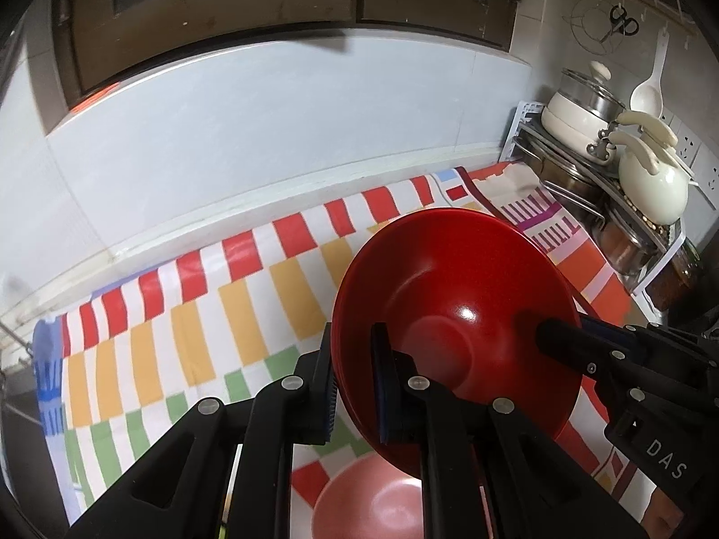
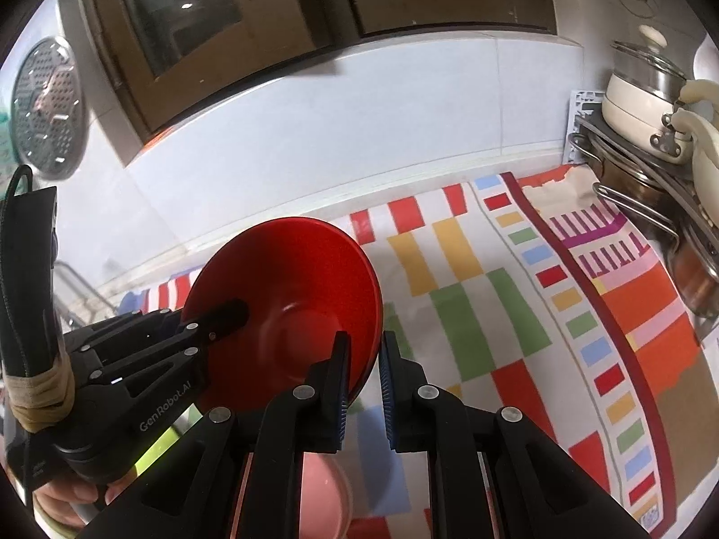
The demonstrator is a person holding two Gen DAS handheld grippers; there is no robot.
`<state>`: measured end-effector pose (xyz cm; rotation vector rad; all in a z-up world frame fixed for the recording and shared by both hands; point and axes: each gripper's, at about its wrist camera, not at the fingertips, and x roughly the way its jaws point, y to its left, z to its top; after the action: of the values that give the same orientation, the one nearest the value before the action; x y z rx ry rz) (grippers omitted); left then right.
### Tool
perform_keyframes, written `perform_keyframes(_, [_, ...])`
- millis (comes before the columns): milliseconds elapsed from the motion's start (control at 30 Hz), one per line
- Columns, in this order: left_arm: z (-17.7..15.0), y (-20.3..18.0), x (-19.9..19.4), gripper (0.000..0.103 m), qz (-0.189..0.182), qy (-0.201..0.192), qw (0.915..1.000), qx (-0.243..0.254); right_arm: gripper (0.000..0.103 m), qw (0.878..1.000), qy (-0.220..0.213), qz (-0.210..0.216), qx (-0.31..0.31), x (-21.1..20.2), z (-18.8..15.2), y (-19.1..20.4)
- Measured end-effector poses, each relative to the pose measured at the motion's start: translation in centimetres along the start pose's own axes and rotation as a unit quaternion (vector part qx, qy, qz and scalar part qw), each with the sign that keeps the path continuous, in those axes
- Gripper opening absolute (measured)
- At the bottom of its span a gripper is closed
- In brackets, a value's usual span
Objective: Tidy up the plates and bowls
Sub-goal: 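Carry the red-and-black bowl with the left tool onto the pink bowl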
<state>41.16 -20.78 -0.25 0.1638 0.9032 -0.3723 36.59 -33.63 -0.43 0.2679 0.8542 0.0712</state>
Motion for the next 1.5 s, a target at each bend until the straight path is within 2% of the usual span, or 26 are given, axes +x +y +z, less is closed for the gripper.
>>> perform_keyframes(633, [-6.7, -0.5, -3.3, 0.014, 0.025, 0.012, 0.9988, -0.039, 0.014, 0.998, 0.047, 0.036, -0.037, -1.4, -5.2, 1.8])
perform_keyframes(1100, [-10.7, 0.0, -2.2, 0.014, 0.021, 0.051, 0.996, -0.071, 0.014, 0.994, 0.088, 0.036, -0.059, -0.4, -8.0, 2.4])
perform_keyframes(1500, [-12.4, 0.2, -1.0, 0.015, 0.019, 0.081, 0.9935, -0.079, 0.014, 0.991, 0.108, 0.029, -0.07, 0.6, -9.1, 2.5])
